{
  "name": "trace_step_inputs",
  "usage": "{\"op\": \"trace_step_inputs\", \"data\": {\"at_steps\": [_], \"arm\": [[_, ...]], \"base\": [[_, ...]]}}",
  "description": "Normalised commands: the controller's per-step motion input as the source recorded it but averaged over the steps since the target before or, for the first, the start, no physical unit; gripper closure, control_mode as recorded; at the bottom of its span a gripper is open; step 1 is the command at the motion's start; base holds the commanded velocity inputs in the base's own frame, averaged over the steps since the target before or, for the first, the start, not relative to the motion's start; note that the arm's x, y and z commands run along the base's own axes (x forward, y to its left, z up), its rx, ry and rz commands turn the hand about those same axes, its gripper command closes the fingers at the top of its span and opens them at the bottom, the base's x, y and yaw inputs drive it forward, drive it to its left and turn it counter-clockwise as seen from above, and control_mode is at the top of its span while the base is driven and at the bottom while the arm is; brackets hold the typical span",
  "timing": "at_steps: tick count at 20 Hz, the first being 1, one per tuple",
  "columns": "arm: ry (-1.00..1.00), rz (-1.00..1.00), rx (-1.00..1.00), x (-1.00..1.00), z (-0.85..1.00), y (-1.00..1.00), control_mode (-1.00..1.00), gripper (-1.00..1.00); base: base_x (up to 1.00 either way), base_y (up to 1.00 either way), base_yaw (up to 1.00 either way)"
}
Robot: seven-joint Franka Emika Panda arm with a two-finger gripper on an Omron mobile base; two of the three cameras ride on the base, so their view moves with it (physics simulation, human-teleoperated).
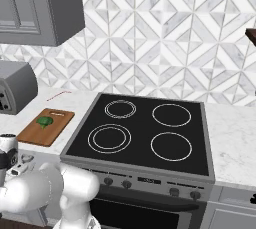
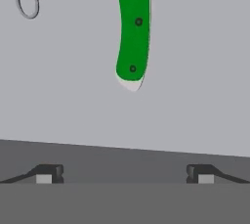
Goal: Place the appropriate cutting tool for cutting the broccoli skin on the cutting board.
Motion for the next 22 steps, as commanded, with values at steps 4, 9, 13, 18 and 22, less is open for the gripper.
{"op": "trace_step_inputs", "data": {"at_steps": [4, 9, 13, 18, 22], "arm": [[0.13, -0.02, 0.0, -0.61, -0.01, 0.0, -1.0, -1.0], [0.1, -0.04, 0.0, -0.86, 0.04, 0.0, -1.0, -1.0], [0.03, -0.07, 0.0, -0.93, 0.36, -0.01, -1.0, -1.0], [-0.03, -0.06, 0.0, 0.01, 0.35, 0.0, -1.0, -1.0], [-0.16, -0.02, 0.0, 0.44, 0.13, 0.0, -1.0, -1.0]], "base": [[0.0, 0.0, 0.0], [0.0, 0.0, 0.0], [0.0, 0.0, 0.0], [0.0, 0.0, 0.0], [0.0, 0.0, 0.0]]}}
